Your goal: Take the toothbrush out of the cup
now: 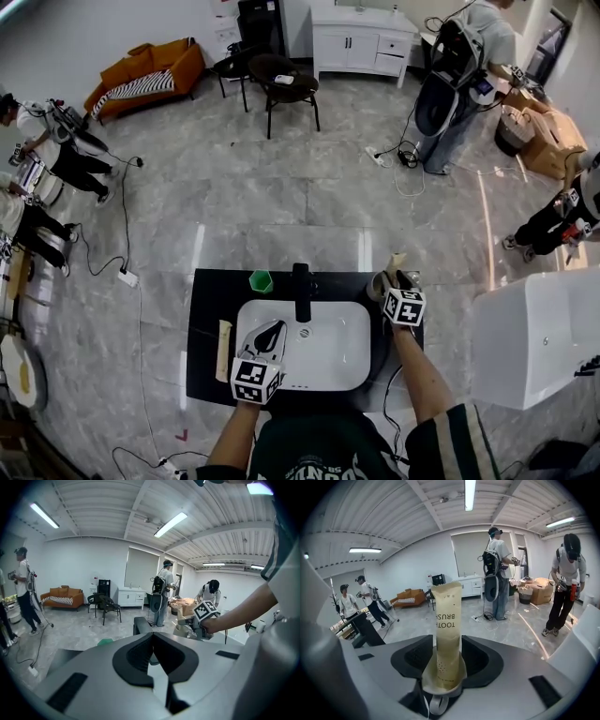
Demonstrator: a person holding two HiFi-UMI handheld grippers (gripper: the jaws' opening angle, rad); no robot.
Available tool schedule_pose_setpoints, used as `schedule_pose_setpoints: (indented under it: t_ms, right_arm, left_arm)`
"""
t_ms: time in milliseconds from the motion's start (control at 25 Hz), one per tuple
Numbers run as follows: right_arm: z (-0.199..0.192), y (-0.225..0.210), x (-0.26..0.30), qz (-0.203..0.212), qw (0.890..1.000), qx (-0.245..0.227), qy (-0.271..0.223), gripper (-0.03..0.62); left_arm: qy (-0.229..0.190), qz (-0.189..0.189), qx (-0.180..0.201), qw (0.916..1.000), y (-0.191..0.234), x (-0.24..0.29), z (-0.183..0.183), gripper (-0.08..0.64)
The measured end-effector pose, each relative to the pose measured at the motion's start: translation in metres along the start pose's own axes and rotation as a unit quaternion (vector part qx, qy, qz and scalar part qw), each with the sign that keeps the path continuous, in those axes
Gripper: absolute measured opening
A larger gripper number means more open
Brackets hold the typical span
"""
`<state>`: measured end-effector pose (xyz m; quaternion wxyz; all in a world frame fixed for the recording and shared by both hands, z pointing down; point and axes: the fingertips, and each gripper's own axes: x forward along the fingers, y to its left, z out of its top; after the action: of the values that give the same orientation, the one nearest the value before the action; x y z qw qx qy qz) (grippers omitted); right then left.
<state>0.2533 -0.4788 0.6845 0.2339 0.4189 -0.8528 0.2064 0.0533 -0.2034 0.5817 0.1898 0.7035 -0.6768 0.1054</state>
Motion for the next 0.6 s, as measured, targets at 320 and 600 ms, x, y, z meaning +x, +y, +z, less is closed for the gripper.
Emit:
schedule_pose_setpoints:
  t_ms: [320, 600]
  right_arm:
    - [-0.001, 0.002, 0.002, 0.002, 1.0, -0.01, 0.006, 0.144]
    - [0.017, 0.006, -0.012, 0.026, 0.999, -0.011, -0.039, 0.129]
  left_arm:
    - [0.002, 0.015, -0.002, 0.9999, -0.001, -0.008, -0.005, 0.011]
    - [-0.005, 0.026, -0.005, 0.9996, -0.004, -0.011, -0.002, 0.011]
